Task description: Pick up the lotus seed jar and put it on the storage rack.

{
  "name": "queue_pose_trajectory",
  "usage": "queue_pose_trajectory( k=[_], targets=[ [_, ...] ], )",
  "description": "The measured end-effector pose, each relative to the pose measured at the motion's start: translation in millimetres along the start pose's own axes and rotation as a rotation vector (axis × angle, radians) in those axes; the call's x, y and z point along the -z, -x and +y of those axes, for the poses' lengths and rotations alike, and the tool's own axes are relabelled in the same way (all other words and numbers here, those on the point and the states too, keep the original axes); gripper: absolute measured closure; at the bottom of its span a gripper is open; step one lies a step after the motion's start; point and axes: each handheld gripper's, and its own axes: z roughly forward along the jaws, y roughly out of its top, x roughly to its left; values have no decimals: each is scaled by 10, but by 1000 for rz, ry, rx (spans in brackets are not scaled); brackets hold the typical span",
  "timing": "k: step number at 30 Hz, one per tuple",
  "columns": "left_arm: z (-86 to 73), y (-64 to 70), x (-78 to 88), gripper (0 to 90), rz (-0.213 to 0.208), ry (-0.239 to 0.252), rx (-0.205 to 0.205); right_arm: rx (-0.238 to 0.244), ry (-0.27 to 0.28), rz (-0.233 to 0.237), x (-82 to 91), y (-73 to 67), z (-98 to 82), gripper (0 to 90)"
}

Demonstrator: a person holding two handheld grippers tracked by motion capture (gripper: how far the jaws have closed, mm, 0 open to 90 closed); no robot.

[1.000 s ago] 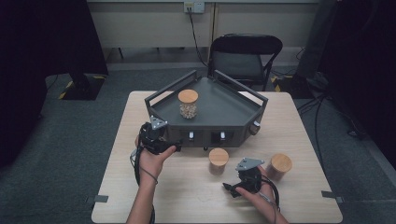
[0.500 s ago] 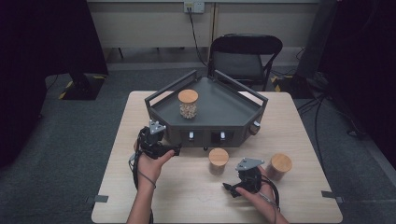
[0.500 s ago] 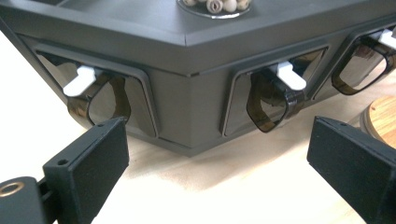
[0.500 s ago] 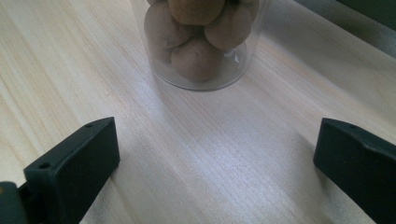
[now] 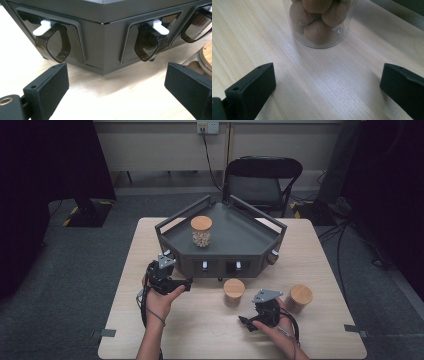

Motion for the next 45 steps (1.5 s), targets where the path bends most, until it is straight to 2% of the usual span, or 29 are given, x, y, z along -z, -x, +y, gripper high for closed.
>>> queue_pose_trajectory(
  k=[22,27,45],
  targets=[
    [-172,-28,-7,50,6,-19,20,0,0,0,0,0,0,0],
    [-227,-37,-36,51,-2,-23,35,0,0,0,0,0,0,0],
    [-368,-24,-116,54,-7,-46,48,0,-1,-1,3,-8,-2,0]
  ],
)
